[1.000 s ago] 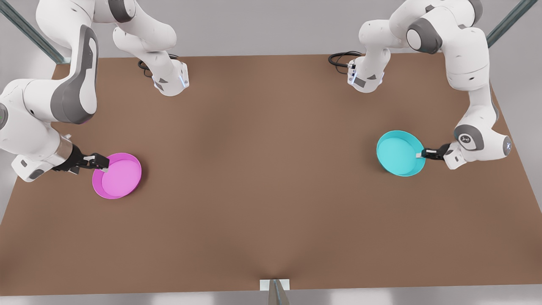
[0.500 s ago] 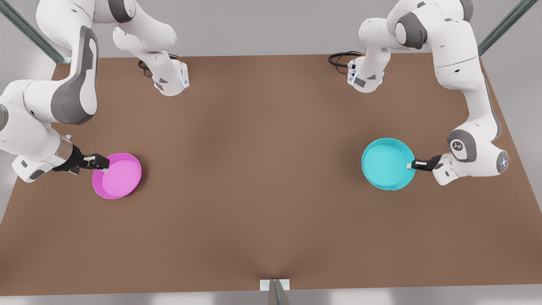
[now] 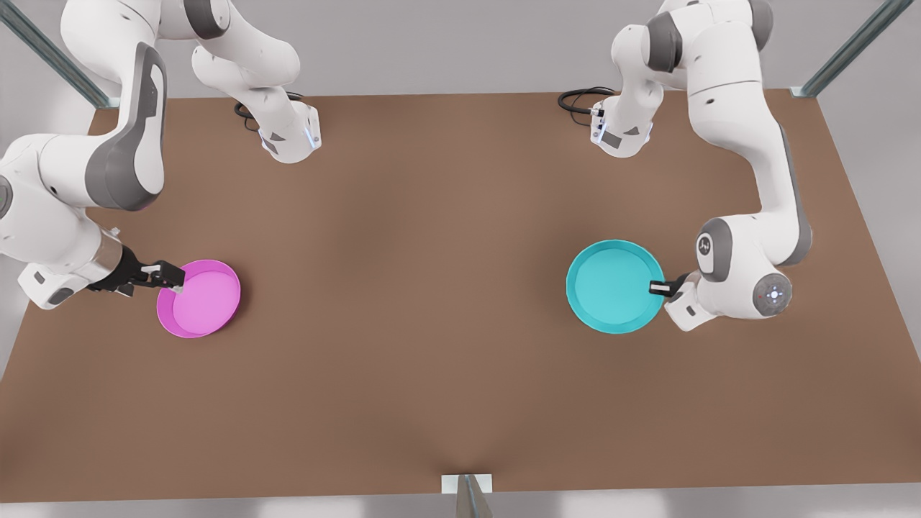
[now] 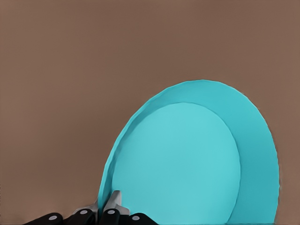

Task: Flip the blue plate over with the left arm, and stack the pink plate on top of the blue plate with the right arm

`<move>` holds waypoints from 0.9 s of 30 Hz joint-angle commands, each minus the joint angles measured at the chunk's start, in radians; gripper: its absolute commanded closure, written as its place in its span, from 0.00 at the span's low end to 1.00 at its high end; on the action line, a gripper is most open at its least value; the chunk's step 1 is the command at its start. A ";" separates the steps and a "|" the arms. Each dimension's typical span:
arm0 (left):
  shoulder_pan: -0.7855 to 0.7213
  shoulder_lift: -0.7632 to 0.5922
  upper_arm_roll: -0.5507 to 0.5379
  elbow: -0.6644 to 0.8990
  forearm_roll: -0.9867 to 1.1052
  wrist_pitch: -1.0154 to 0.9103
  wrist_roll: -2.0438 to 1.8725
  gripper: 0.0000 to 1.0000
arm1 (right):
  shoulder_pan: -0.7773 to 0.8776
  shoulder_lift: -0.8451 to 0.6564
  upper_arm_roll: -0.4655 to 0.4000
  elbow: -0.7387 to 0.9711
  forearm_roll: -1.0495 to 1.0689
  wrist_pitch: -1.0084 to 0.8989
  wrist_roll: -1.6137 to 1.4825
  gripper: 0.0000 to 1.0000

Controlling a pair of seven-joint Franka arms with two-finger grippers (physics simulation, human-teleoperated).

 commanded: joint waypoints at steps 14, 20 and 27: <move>-0.310 0.020 -0.001 0.095 0.254 0.015 -0.283 0.79 | 0.000 0.008 0.000 0.005 0.000 0.008 0.000 0.00; -0.386 0.049 -0.001 0.122 0.336 0.081 -0.332 0.79 | 0.000 0.008 0.001 0.005 0.002 0.009 0.002 0.00; -0.480 0.074 -0.001 0.130 0.502 0.183 -0.456 0.79 | 0.000 0.006 0.001 0.006 0.000 0.008 0.002 0.00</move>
